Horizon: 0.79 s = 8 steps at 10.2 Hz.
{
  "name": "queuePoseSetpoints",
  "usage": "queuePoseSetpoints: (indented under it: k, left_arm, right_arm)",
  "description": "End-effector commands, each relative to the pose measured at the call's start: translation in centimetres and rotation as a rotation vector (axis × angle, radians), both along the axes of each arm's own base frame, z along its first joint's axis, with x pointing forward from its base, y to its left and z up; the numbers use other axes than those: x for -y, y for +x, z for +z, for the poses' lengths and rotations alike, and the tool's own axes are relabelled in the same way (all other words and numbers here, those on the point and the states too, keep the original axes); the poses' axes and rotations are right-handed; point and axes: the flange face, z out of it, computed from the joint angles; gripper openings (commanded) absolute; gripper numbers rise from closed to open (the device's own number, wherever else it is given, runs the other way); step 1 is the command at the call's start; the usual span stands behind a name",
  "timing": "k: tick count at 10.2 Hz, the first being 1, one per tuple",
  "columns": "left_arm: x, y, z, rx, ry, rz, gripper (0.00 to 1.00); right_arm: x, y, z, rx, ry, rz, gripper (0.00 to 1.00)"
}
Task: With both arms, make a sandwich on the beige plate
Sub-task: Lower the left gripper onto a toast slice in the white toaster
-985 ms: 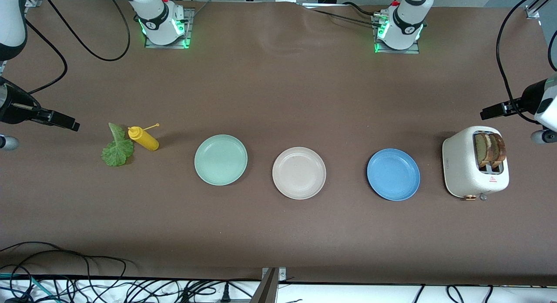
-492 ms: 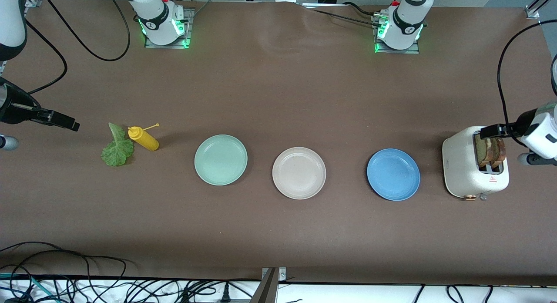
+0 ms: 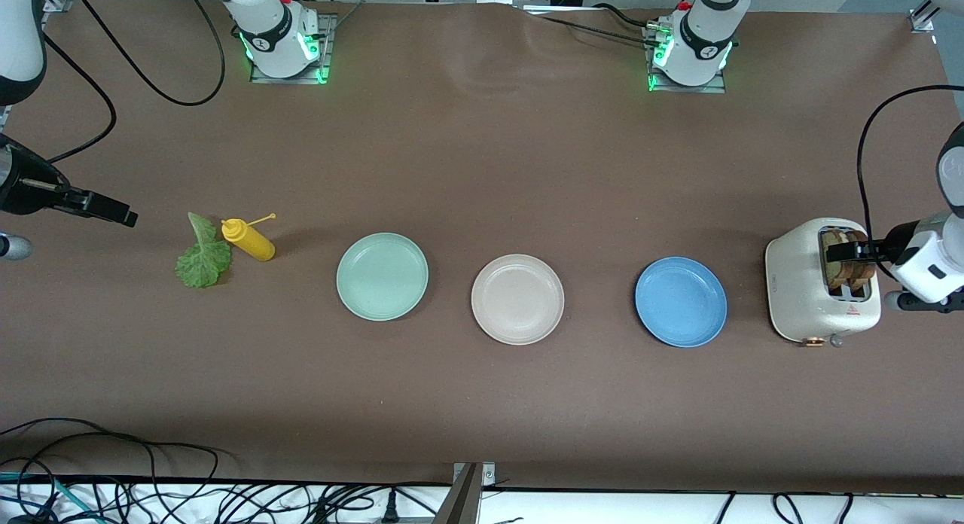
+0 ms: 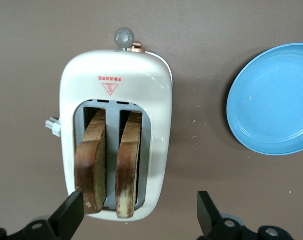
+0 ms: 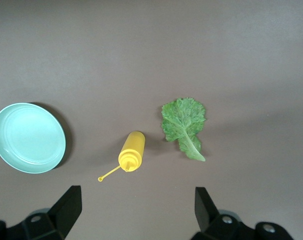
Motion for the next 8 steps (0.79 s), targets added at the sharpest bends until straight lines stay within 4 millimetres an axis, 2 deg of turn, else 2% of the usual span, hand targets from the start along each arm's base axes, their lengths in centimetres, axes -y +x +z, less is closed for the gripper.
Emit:
queuePoseSetpoints:
  k: [1,3,7,8]
  left_arm:
    - [-0.4,0.3,-1.3,-0.015,0.000,-0.014,1.00]
    - [0.1,-0.4,-3.1,-0.047,-0.032,0.027,1.00]
    - [0.3,-0.9,-4.1,-0.075,-0.033,0.053,1.00]
    - [0.2,-0.9,-4.3,-0.078,-0.033,0.055,0.93]
  right_arm:
    - [0.0,0.0,0.3,-0.005,-0.002,-0.003,1.00]
    - [0.0,0.0,0.3,-0.005,-0.002,-0.003,1.00]
    - [0.1,0.0,0.3,-0.007,-0.002,-0.001,1.00]
    - [0.1,0.0,0.4,-0.004,-0.002,-0.001,1.00]
